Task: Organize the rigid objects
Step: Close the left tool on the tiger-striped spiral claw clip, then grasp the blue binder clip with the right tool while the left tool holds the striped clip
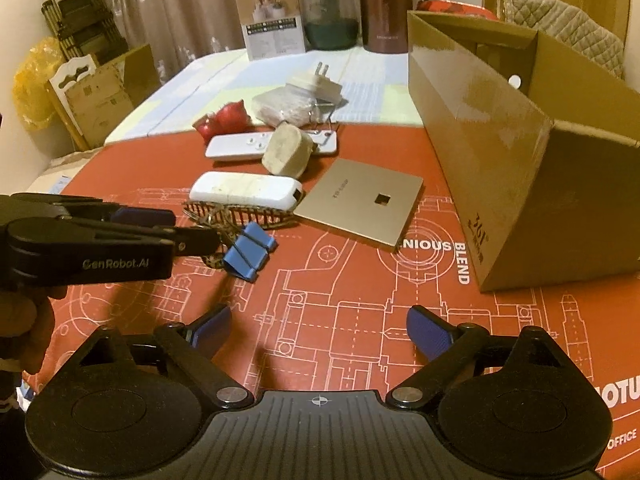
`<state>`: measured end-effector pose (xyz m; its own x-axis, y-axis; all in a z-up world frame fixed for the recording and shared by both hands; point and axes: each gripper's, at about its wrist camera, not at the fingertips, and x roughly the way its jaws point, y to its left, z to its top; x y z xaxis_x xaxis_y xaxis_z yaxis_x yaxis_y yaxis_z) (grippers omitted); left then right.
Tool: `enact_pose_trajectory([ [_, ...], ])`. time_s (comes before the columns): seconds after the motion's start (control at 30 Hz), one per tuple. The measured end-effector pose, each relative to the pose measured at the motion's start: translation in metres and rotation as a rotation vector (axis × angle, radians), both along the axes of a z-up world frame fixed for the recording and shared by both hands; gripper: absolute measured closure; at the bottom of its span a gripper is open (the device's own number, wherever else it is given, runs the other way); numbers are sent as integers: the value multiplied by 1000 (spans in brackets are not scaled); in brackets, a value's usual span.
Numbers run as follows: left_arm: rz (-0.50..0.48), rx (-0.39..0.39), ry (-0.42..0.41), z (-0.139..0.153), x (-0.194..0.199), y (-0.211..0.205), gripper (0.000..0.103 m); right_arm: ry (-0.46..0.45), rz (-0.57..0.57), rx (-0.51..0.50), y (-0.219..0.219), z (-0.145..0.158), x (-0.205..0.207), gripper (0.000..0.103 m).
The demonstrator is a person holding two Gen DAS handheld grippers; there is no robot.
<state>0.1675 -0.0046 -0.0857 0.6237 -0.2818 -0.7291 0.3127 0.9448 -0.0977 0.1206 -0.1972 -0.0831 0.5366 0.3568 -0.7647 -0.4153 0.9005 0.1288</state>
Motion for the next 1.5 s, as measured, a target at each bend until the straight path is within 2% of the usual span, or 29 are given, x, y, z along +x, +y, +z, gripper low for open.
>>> enact_pose_trajectory([
  [0.13,-2,-16,11,-6,8,-3,59,9,-2,-1,0,-4,2,11],
  [0.23,-2,-24,7,-6,10,-3,77,3,9,5,4,-3,3,11],
  [0.4,42,10,5,-2,4,13,78,-19,42,15,13,-1,5,12],
  [0.5,80,47,0,0,-3,28,78,-34,72,27,21,1,5,16],
  [0.6,117,43,10,-1,-8,43,78,-49,112,18,34,1,7,25],
  [0.67,127,25,20,-2,-9,51,78,-60,144,0,43,0,10,34],
  [0.77,126,25,19,-1,-10,56,78,-105,232,-69,58,-2,16,39],
  [0.93,128,26,29,-4,-11,59,77,-222,382,-254,71,-7,27,41],
  [1.1,124,17,37,-6,-10,60,78,-219,538,-345,76,-23,33,42],
  [1.2,126,6,39,-6,-9,60,78,-236,600,-325,81,-27,37,47],
  [1.33,125,-1,39,-6,-9,60,77,-215,638,-300,87,-29,47,69],
  [1.37,126,-2,40,-6,-9,60,77,-205,641,-295,88,-29,48,72],
  [1.43,126,-2,40,-6,-8,60,77,-193,616,-291,89,-28,48,72],
  [1.5,129,-4,41,-6,-8,60,77,-141,553,-260,89,-24,50,73],
])
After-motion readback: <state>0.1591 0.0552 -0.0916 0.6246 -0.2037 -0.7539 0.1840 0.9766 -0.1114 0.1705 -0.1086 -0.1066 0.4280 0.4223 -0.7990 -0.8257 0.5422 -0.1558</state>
